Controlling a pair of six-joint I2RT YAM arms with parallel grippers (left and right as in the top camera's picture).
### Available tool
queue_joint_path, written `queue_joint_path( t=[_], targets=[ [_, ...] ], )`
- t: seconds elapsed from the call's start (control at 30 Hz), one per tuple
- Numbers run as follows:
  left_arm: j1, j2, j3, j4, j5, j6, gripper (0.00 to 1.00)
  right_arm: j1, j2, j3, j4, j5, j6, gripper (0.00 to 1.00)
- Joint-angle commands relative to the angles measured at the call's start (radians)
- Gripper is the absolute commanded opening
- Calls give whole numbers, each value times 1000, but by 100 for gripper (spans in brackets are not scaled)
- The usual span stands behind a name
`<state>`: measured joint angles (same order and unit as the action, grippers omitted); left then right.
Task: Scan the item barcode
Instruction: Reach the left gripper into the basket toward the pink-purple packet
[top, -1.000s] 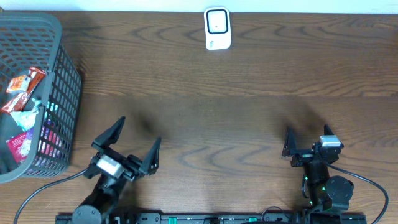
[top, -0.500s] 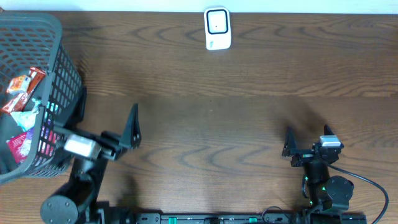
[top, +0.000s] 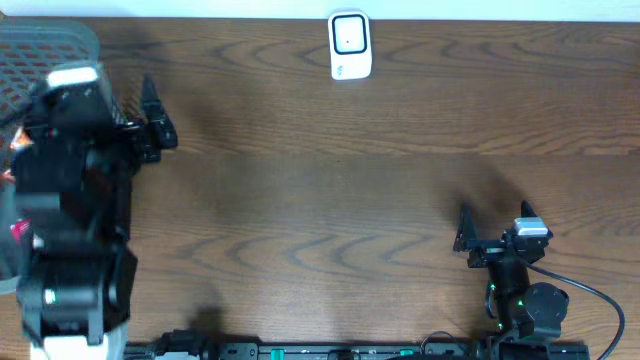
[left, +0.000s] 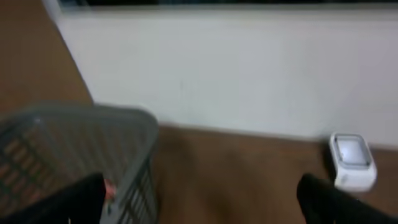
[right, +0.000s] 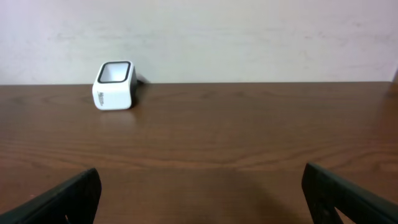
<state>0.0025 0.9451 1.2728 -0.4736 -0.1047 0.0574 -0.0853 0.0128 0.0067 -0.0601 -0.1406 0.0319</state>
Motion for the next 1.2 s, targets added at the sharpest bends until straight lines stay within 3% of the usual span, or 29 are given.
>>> queue_joint_path(
  t=[0.0, 0.17, 0.23, 0.37, 0.53, 0.63, 0.77, 0.9, 1.03, 1.17],
  targets=[
    [-1, 72, 71, -45, -48, 65, 98, 8, -2, -1, -4, 3, -18, 99],
    [48, 172, 243, -93, -336, -48, 98, 8, -2, -1, -4, 3, -18, 99],
    [158, 276, 416, -257, -362, -169, 98, 8, -2, -1, -4, 3, -18, 99],
    [337, 412, 590, -454, -315, -401, 98, 8, -2, -1, -4, 3, -18, 99],
    [501, 466, 597, -454, -52, -422, 98, 8, -2, -1, -4, 3, -18, 99],
    [595, 501, 597, -470, -48, -475, 98, 8, -2, -1, -4, 3, -18, 99],
    [725, 574, 597, -587, -49, -694, 98, 8, -2, -1, -4, 3, -18, 99],
    [756, 639, 589, -698, -28, -646, 98, 8, -2, -1, -4, 3, -19, 99],
    [746, 714, 551, -713, -31, -611, 98, 8, -2, -1, -4, 3, -18, 99],
    [726, 801, 530, -756, -105, -608, 98, 8, -2, -1, -4, 3, -18, 99]
  ],
)
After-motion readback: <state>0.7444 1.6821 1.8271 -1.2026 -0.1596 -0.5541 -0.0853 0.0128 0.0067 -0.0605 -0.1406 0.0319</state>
